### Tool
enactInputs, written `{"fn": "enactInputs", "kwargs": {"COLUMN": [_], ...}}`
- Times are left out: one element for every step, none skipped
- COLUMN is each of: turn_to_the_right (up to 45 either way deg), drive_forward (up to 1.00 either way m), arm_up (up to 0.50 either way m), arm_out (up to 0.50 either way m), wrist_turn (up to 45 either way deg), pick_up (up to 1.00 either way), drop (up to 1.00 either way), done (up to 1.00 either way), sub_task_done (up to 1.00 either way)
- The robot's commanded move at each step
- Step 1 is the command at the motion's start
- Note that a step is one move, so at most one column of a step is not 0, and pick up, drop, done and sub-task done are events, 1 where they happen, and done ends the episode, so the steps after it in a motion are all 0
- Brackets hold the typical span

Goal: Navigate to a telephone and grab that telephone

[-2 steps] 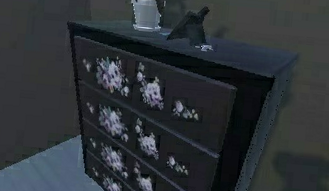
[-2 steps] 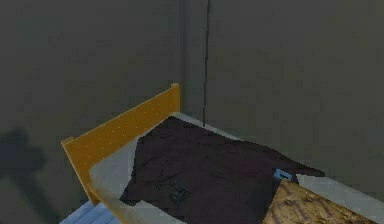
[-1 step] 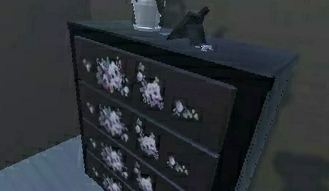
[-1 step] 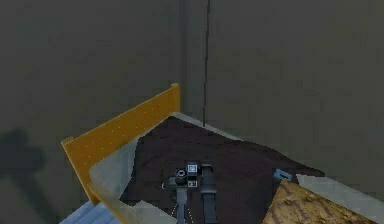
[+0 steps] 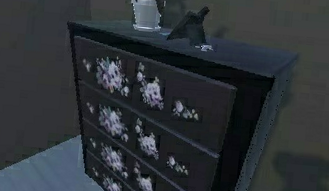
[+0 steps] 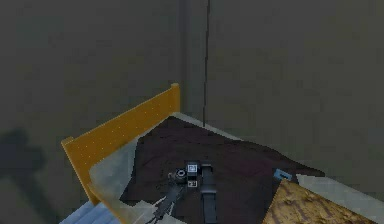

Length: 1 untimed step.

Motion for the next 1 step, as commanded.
{"fn": "enactInputs", "kwargs": {"turn_to_the_right": [0.0], "drive_forward": [0.0], "arm_up": [0.0], "arm_out": [0.0], "wrist_turn": [45.0], "pick_up": [0.0], "drop": [0.0], "done": [0.0], "sub_task_done": [0.0]}}
